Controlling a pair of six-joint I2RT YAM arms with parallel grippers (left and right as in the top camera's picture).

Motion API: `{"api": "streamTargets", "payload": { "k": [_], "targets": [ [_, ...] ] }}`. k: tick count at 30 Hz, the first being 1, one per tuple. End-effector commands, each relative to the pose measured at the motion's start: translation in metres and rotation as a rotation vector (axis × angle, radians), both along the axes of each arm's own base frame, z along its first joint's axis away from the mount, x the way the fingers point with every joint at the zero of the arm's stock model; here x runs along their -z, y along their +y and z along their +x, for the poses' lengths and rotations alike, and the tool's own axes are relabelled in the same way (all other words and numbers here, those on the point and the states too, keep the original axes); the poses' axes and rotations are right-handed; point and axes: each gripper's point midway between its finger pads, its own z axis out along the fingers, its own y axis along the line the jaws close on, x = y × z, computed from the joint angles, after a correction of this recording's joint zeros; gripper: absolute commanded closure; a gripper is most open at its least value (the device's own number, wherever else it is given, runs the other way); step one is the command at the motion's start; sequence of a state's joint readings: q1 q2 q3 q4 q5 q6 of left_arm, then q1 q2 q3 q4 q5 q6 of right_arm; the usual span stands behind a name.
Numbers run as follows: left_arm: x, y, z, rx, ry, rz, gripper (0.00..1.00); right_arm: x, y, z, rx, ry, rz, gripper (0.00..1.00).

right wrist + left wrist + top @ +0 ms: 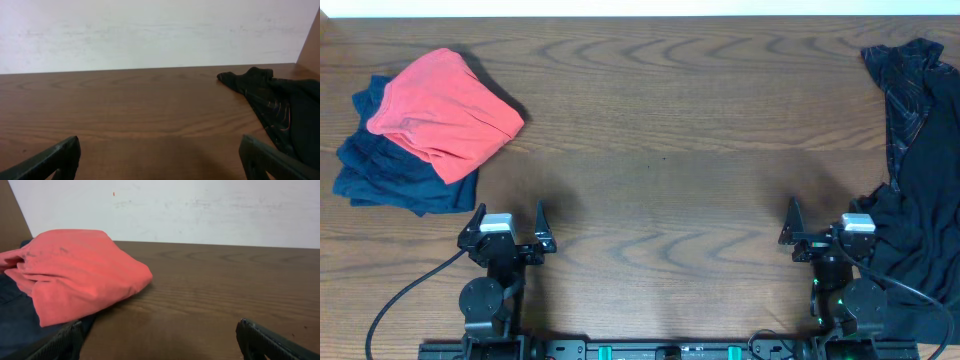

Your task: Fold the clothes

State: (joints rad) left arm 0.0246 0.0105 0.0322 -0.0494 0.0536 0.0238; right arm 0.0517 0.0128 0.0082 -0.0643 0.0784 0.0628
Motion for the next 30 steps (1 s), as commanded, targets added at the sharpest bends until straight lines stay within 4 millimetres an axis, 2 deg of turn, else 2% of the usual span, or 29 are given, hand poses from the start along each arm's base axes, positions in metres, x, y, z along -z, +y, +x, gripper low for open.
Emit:
{"api": "streamTargets", "payload": {
  "k": [1,11,14,18,21,27,30],
  "targets": [
    [0.015,-0.001,0.000,0.006,0.033,0.007,0.02,0.001,0.003,0.000,-0.013,0.001,-0.012,0.01],
    [0.015,-0.001,0.000,0.007,0.034,0.006,0.02,0.001,0.002,0.000,-0.012,0.001,-0.012,0.01],
    [0.015,-0.001,0.000,-0.004,0.031,-0.073,0.02,0.002,-0.001,0.000,0.005,0.006,-0.013,0.01],
    [0.012,-0.003,0.000,-0.009,0.029,-0.227,0.02,0.005,-0.016,0.000,0.095,0.042,-0.023,0.01],
    [0.006,-0.012,-0.001,0.036,0.034,-0.265,0.02,0.004,-0.029,-0.003,0.170,0.097,-0.038,0.01],
    [0.011,-0.015,-0.007,0.029,0.214,-0.282,0.02,0.004,-0.051,-0.004,0.310,0.272,-0.044,0.01],
    [0.005,-0.015,-0.006,0.017,0.307,-0.286,0.02,0.011,-0.060,-0.001,0.377,0.386,-0.031,0.01]
  ]
}}
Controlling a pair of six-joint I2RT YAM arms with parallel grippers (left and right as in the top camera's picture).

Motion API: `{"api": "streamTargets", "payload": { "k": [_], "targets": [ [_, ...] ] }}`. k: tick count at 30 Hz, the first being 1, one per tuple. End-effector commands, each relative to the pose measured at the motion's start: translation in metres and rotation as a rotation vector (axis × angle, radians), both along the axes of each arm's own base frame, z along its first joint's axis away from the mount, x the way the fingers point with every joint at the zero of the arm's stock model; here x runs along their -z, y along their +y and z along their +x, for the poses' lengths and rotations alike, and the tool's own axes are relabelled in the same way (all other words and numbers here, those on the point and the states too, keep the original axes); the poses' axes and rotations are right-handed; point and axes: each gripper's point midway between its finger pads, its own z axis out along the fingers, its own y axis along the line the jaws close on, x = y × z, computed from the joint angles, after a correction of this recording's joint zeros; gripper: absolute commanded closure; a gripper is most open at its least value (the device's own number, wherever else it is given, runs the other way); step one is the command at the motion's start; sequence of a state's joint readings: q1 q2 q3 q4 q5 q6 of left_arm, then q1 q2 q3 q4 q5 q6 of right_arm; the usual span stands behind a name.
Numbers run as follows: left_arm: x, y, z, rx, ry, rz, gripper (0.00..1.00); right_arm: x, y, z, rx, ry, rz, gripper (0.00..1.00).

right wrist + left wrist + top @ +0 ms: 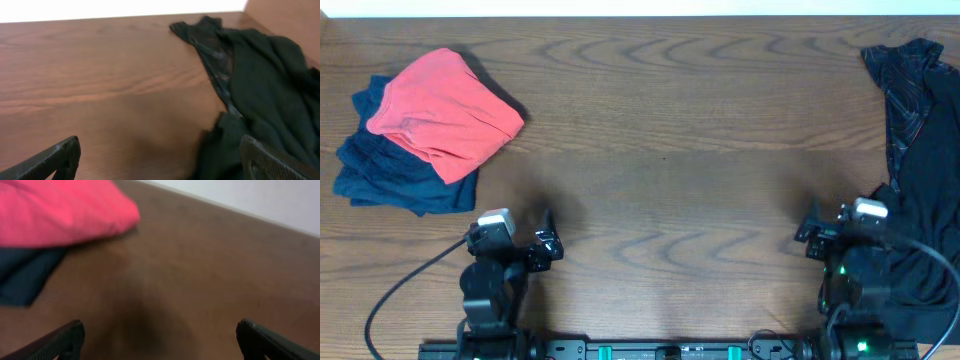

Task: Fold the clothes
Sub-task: 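Reach the right gripper to the black shirt edge and grasp it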

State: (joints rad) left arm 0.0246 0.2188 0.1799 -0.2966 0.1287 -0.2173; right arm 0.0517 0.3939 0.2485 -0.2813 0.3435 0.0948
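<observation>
A dark black garment (916,170) lies crumpled along the table's right side, also seen spread in the right wrist view as black cloth (260,85). At the far left a folded red garment (442,108) rests on a folded navy one (395,175); the left wrist view shows the red cloth (55,210) over the navy cloth (22,272). My left gripper (515,245) stands open near the front edge, nothing between its fingers. My right gripper (840,235) is open too, right beside the black garment's edge.
The brown wooden table (660,150) stretches between the two piles. A white wall (100,7) runs behind its far edge. Cables trail from both arm bases at the front.
Both wrists have tipped downward, so their cameras look at the tabletop instead of the wall. The right gripper has turned toward the black garment. The clothes lie unchanged.
</observation>
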Motion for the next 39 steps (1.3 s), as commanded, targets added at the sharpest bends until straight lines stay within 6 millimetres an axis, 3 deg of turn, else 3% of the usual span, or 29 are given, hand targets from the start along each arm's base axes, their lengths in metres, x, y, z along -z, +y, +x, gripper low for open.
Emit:
{"api": "streamTargets", "payload": {
  "k": [1,6,10,21,23,25,26,27,28,30,35,39],
  "targets": [
    [-0.031,-0.002,0.005,0.003,0.031,-0.027,0.02,-0.003,-0.018,0.002,0.137,0.073,0.015,0.01],
    [-0.039,-0.002,0.008,0.000,0.227,-0.033,0.02,0.020,-0.025,0.010,0.194,0.285,0.045,0.01],
    [-0.034,-0.002,0.011,0.002,0.351,-0.039,0.02,0.036,-0.010,0.024,0.125,0.378,0.095,0.01],
    [-0.017,-0.011,0.013,0.040,0.447,-0.071,0.02,0.084,-0.076,0.003,0.531,0.480,0.140,0.02],
    [-0.017,-0.011,0.013,0.040,0.446,-0.071,0.02,0.093,-0.081,0.003,0.550,0.498,0.154,0.09],
    [-0.017,-0.011,0.013,0.040,0.446,-0.071,0.02,0.100,-0.083,0.006,0.555,0.505,0.167,0.25],
    [-0.017,-0.011,0.013,0.040,0.447,-0.071,0.02,0.103,-0.084,0.006,0.558,0.511,0.168,0.39],
    [-0.017,-0.011,0.013,0.040,0.447,-0.071,0.02,0.107,-0.085,0.006,0.561,0.524,0.168,0.64],
    [-0.017,-0.011,0.013,0.040,0.447,-0.071,0.02,0.109,-0.085,0.005,0.563,0.530,0.168,0.81],
    [-0.017,-0.011,0.013,0.040,0.447,-0.071,0.02,0.112,-0.084,0.007,0.559,0.535,0.172,0.99],
    [-0.017,-0.011,0.013,0.040,0.446,-0.071,0.02,0.104,-0.082,0.015,0.536,0.498,0.186,0.99],
    [-0.017,-0.011,0.013,0.040,0.446,-0.071,0.02,0.065,-0.074,0.038,0.411,0.426,0.182,0.99]
  ]
}}
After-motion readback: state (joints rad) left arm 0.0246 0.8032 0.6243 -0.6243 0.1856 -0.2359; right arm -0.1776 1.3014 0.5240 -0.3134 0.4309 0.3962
